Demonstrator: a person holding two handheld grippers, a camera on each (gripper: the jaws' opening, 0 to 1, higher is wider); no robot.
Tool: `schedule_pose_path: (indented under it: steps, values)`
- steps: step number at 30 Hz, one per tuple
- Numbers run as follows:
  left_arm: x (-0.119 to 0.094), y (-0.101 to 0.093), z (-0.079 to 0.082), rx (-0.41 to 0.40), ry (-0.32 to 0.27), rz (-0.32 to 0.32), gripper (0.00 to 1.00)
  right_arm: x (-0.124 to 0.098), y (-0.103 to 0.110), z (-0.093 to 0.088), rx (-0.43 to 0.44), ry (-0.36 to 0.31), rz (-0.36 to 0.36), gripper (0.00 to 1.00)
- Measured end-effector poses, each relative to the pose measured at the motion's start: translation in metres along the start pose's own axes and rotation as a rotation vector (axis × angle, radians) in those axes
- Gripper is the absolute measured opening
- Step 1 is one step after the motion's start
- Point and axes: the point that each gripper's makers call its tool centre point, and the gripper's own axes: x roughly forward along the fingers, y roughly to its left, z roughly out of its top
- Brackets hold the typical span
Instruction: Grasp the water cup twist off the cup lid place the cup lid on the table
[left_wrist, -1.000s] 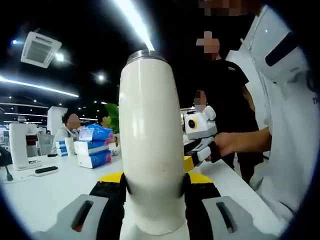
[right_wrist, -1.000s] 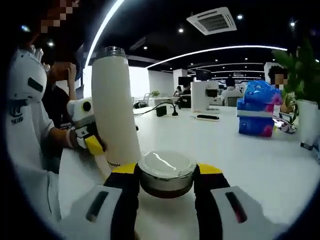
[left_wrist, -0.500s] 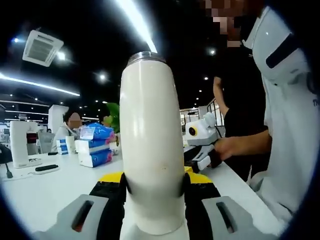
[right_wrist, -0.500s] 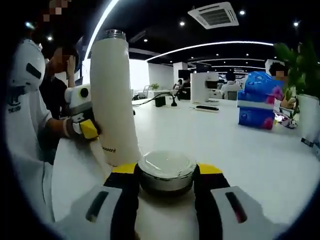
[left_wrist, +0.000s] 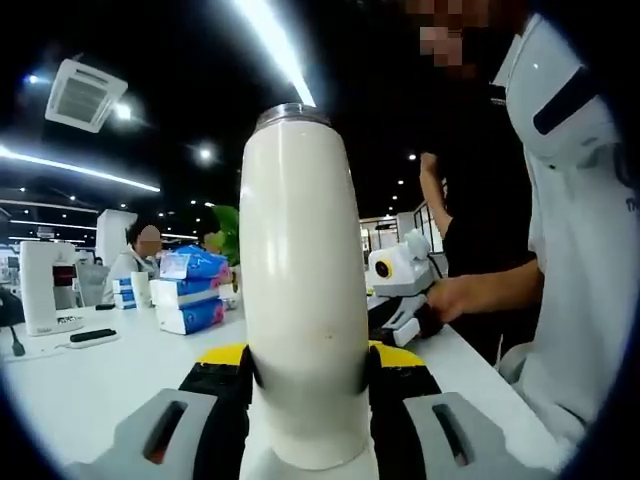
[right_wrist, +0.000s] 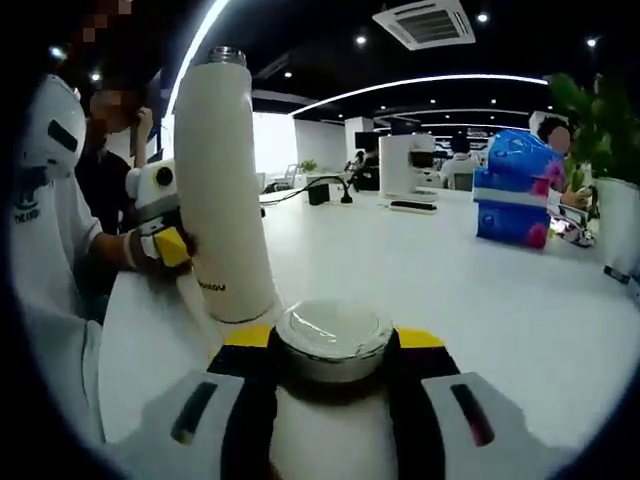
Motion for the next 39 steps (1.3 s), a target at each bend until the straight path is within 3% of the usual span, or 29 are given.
schedule_pose_path:
  steps: [28,34,39]
  values:
    - [-0.0003,-0.0005,-0.002,0.021,0.013,0.01,0.48,-0.0026,-0.0026,-0.0067,-0.061,0.003,-0.033,0.46]
    - [-0.0018,0.0016,-0.0009,-0.009,0.012,0.006,0.53,-0.0017,-0.0043,-0.0067,-0.042,0.007,-0.038,0.47]
    - [-0.0087,0.0063,-0.0017,-0.085,0.032,0.018,0.6,-0.0003,-0.0047,-0.004,-0.029,0.001,-0.054,0.58]
